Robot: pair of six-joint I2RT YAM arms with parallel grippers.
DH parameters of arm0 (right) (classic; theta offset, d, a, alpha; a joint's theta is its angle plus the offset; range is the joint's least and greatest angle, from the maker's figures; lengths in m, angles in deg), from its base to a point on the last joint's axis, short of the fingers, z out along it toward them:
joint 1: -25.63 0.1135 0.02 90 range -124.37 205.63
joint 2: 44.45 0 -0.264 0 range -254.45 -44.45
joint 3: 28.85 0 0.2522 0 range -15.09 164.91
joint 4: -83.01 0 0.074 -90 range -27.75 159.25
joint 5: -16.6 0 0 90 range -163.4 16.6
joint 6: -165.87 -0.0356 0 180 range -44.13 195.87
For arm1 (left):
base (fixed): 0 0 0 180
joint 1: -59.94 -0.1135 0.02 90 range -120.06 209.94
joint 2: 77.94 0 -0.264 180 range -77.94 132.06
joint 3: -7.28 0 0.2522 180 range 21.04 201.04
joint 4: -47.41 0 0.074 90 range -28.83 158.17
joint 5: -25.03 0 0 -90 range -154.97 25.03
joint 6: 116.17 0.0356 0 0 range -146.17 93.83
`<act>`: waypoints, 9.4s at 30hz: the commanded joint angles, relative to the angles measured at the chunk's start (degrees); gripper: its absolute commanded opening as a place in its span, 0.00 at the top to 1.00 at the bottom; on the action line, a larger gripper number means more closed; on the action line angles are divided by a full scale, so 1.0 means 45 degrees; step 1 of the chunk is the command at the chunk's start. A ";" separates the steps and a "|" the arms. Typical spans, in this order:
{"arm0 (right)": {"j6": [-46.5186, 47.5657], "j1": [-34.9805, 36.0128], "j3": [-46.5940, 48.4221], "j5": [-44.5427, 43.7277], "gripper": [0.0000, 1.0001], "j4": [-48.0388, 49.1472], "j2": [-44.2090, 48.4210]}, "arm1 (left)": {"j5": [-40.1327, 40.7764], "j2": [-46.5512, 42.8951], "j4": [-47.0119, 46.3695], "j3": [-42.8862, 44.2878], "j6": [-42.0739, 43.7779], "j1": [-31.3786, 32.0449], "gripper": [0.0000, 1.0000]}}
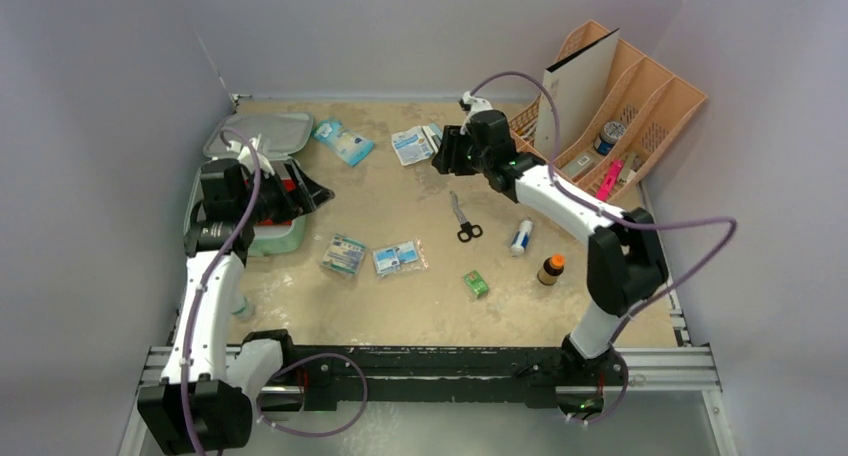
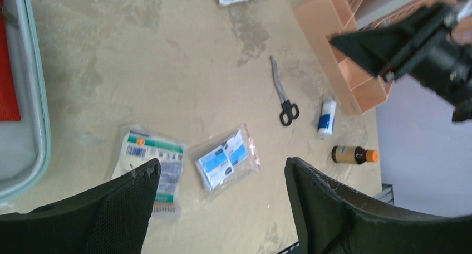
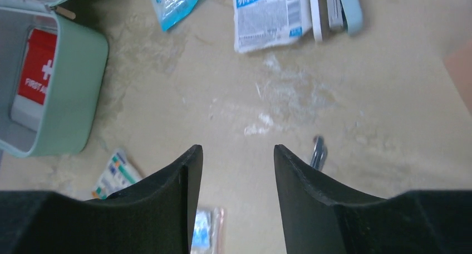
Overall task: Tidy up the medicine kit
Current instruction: Pick up the medical item at the center of the board, then place the medical item at the medicine box, then adjust the medical item in the medicine box.
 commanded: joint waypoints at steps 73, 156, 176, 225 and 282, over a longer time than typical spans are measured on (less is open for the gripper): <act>1.1118 0.5913 -0.1562 -0.0837 1.00 0.6797 0.0317 | 0.0049 -0.0320 -0.0094 0.0110 -0.4749 0.0341 0.27; 0.6201 0.7849 -0.1820 -0.4379 0.01 0.4702 0.4568 | 0.2765 0.5903 -0.8168 -0.1867 -0.6149 -0.4407 0.86; 0.6224 0.7830 -0.1732 -0.4384 0.01 0.4566 0.4405 | 0.3423 0.6466 -0.7350 -0.2029 -0.6262 -0.4405 0.59; 0.5801 0.7825 -0.0898 -0.3900 0.01 0.3919 0.3430 | 0.5001 0.7357 -0.2044 0.0656 -0.5854 -0.4372 0.31; 0.2344 0.2543 0.6560 -0.1041 0.25 0.0448 -0.4893 | 0.1412 0.2783 -0.0826 0.1984 -0.1080 -0.1864 0.27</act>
